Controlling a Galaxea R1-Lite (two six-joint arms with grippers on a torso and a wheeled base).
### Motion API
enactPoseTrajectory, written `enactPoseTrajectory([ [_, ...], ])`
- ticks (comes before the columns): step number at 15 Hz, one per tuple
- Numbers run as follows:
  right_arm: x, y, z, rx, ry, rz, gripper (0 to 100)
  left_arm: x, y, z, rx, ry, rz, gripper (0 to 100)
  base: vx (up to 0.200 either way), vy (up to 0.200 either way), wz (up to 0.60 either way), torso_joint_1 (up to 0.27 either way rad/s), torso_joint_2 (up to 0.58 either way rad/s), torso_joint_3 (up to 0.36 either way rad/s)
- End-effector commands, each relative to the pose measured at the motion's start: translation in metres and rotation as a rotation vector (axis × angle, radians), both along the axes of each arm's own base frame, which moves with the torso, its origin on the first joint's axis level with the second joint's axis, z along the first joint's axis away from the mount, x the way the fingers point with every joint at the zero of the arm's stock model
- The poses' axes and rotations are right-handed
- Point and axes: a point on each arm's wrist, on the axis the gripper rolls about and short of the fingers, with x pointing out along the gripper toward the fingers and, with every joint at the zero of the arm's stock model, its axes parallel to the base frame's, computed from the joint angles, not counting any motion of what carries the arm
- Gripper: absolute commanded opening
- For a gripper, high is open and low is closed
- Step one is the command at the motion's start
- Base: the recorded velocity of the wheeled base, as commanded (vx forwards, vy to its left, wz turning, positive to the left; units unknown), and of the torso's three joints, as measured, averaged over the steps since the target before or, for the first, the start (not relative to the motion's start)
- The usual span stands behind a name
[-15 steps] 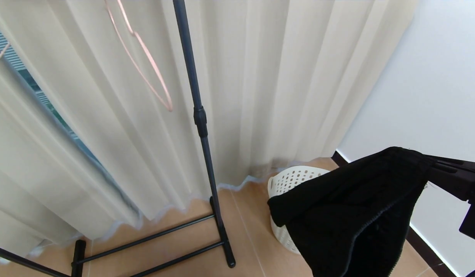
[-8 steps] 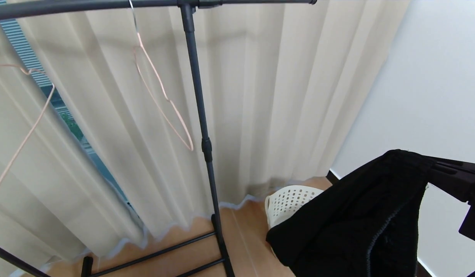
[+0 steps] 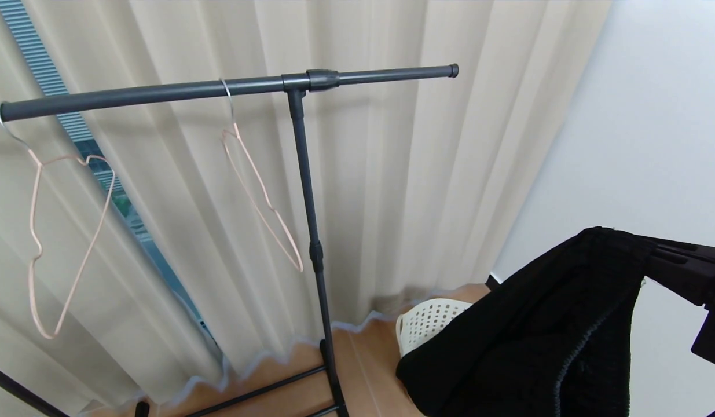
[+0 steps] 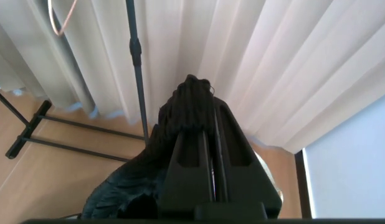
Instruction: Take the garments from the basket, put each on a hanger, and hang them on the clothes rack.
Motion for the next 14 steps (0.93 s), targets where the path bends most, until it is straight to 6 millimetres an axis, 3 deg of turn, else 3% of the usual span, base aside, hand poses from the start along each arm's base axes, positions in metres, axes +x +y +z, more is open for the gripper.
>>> enactPoseTrajectory([
  [1,0.0005,0.0004,-0.0019,-0.005,0.006,0.001,0,0.0001,0.0000,0.0000,0.000,0.001,-0.001,100,0.000,0.000,0.00,0.251,-0.60,-0.349],
  [5,0.0002,0.0002,-0.0017,-0.004,0.005,-0.001,0,0.0001,0.0000,0.0001,0.000,0.000,0.001,100,0.000,0.000,0.00,0.240,-0.57,-0.212],
  [14,0.0001,0.0002,-0.0035,-0.014,0.006,0.002,0,0.0001,0.0000,0.0001,-0.002,0.000,0.002,100,0.000,0.000,0.00,0.171,-0.38,-0.165],
])
